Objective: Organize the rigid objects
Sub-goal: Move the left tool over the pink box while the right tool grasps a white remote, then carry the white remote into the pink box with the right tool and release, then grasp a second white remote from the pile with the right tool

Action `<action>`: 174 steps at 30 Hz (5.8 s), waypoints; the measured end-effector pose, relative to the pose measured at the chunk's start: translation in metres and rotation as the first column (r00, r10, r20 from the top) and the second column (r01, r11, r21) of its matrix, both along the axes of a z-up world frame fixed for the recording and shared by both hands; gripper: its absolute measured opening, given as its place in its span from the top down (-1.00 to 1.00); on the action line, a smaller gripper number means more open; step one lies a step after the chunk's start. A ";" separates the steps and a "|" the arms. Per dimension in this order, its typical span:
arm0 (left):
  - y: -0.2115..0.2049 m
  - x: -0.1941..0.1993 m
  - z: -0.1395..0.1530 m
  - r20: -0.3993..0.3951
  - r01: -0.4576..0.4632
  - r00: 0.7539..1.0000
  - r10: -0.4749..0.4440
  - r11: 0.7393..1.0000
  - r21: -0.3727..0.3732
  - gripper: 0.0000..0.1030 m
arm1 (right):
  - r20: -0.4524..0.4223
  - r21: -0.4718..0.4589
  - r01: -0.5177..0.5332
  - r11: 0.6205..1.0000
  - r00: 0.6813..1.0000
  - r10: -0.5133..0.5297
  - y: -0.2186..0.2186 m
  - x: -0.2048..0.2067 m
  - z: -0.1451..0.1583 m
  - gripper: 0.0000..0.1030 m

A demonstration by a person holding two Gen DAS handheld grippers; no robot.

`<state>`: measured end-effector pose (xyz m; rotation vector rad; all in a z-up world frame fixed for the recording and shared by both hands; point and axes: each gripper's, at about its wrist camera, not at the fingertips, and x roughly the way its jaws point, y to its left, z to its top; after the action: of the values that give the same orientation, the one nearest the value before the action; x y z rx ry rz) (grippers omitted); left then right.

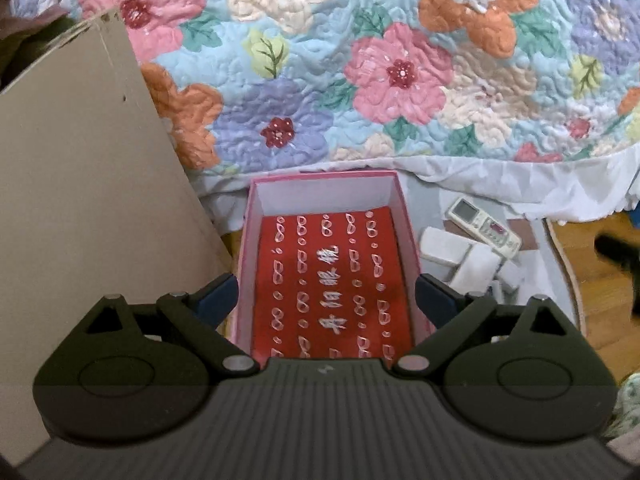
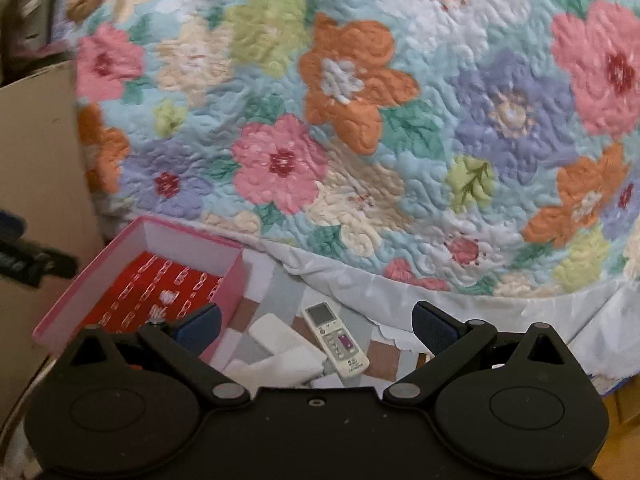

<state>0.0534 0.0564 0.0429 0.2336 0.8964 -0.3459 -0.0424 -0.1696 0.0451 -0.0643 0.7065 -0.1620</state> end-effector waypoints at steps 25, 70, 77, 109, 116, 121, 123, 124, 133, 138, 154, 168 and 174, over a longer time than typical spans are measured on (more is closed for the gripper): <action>0.042 0.079 -0.157 -0.248 -0.165 0.949 0.197 0.976 0.144 -0.34 | -0.470 0.622 0.456 0.637 0.868 -0.162 -0.048 0.096 -0.207 -0.79; 0.042 0.085 -0.186 -0.098 -0.202 0.972 0.213 0.973 0.114 0.83 | -0.273 0.612 0.252 0.750 0.957 -0.099 -0.052 0.083 -0.212 0.18; 0.037 0.084 -0.186 -0.080 -0.191 0.976 0.202 0.973 0.127 0.82 | -0.331 0.555 0.152 0.818 0.942 0.050 -0.045 0.127 -0.238 -0.38; 0.046 0.082 -0.182 -0.105 -0.244 0.963 0.247 0.969 0.039 0.86 | -0.136 0.799 0.018 0.601 0.979 0.151 0.033 0.154 -0.148 0.59; 0.044 0.086 -0.182 -0.137 -0.227 0.963 0.233 0.972 0.057 0.87 | -0.285 0.775 0.113 0.622 0.941 0.183 0.080 0.227 -0.201 0.59; 0.037 0.081 -0.183 -0.120 -0.184 0.973 0.196 0.977 0.105 0.86 | -0.274 0.787 0.123 0.605 0.948 0.163 0.088 0.250 -0.219 0.56; 0.036 0.081 -0.184 -0.127 -0.181 0.973 0.194 0.977 0.113 0.86 | -0.292 0.780 0.136 0.611 0.943 0.163 0.089 0.255 -0.224 0.51; 0.036 0.081 -0.183 -0.128 -0.179 0.973 0.193 0.977 0.114 0.86 | -0.302 0.770 0.138 0.623 0.939 0.165 0.090 0.256 -0.225 0.41; 0.039 0.081 -0.180 -0.147 -0.176 0.971 0.190 0.979 0.103 0.84 | -0.193 0.592 -0.074 0.803 0.954 0.230 0.060 0.201 -0.145 -0.08; 0.035 0.079 -0.183 -0.127 -0.167 0.975 0.183 0.978 0.124 0.84 | -0.056 0.455 -0.247 0.856 0.951 0.304 0.015 0.165 -0.114 -0.34; 0.028 0.073 -0.185 -0.089 -0.143 0.983 0.160 0.975 0.169 0.81 | -0.242 0.316 -0.319 0.893 0.883 0.401 -0.052 0.152 -0.221 -0.34; 0.028 0.070 -0.185 -0.074 -0.124 0.988 0.139 0.975 0.182 0.80 | -0.306 0.176 -0.383 0.907 0.854 0.420 -0.029 0.183 -0.247 -0.39; 0.028 0.070 -0.186 -0.073 -0.124 0.988 0.139 0.975 0.182 0.80 | -0.257 0.197 -0.291 0.936 0.906 0.335 -0.034 0.171 -0.237 -0.32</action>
<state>0.1235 0.0846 -0.1429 0.3232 1.0234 -0.1533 0.1290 -0.2037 -0.1920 -0.0532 0.9863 0.2180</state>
